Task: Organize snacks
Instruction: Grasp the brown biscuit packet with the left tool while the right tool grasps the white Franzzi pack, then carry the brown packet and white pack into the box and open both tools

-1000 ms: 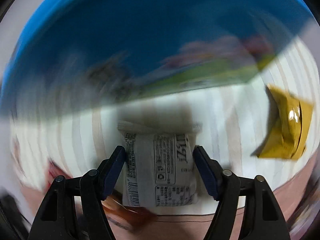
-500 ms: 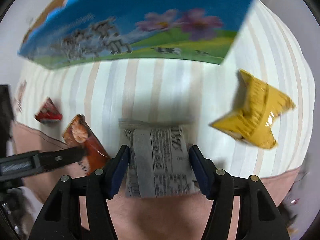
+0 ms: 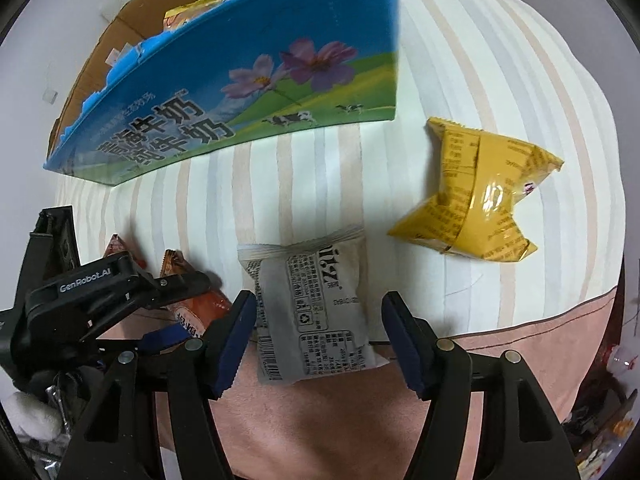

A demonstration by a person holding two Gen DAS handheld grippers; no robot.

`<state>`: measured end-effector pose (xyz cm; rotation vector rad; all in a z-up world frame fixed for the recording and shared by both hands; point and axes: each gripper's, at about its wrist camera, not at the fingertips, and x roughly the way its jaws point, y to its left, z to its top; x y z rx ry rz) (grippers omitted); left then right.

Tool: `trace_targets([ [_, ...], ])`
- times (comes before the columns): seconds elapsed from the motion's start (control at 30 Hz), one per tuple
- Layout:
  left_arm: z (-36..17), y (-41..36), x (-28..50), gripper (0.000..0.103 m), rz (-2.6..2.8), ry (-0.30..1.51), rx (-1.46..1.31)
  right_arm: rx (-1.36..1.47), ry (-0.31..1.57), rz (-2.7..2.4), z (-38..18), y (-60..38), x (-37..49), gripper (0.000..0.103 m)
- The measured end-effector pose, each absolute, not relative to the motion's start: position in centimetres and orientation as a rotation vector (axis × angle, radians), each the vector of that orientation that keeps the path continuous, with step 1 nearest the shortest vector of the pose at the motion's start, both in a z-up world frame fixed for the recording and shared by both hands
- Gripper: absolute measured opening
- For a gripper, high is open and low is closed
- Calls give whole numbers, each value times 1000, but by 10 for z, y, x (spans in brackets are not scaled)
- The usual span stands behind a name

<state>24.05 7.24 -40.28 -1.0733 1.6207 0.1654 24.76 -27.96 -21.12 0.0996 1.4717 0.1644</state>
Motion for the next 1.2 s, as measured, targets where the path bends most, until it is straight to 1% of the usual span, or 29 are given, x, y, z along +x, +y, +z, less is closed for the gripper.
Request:
trace_targets([
  [0.13,-403,53,258,65,161,1648,-897,83,1484,153,-213,-288,250,68],
  [0.2,-393,42,260,60,104,1652,-736,61,1493,156,-219,-283,248,68],
  [0.37,-380,28,247,60,14,1662,-331,6,1501,182,-224,-272,246,68],
  [0.43,-383,31,240,60,-8,1673,-244,-19,1510,185,-229,-267,246,68],
  [0.53,-384,37,238,61,-26,1667,-239,-84,1497,185,-235,-262,246,67],
  [0.63,-383,52,238,63,-21,1658,-303,-128,1489,192,-237,-259,239,57],
  [0.7,-385,67,234,68,-14,1648,-360,-134,1497,209,-234,-264,229,56],
  [0.77,-386,72,233,71,-3,1640,-401,-137,1520,218,-232,-273,214,56],
  [0.97,-389,68,235,72,33,1623,-387,-55,1587,228,-228,-300,184,57],
  [1.03,-388,54,234,72,39,1617,-358,-19,1587,214,-225,-308,182,60],
  [1.1,-383,37,229,63,41,1614,-301,8,1574,200,-223,-315,178,62],
  [1.13,-380,17,221,61,36,1614,-278,17,1571,198,-222,-315,180,63],
  [1.2,-378,17,216,60,28,1628,-235,31,1563,197,-220,-319,178,64],
])
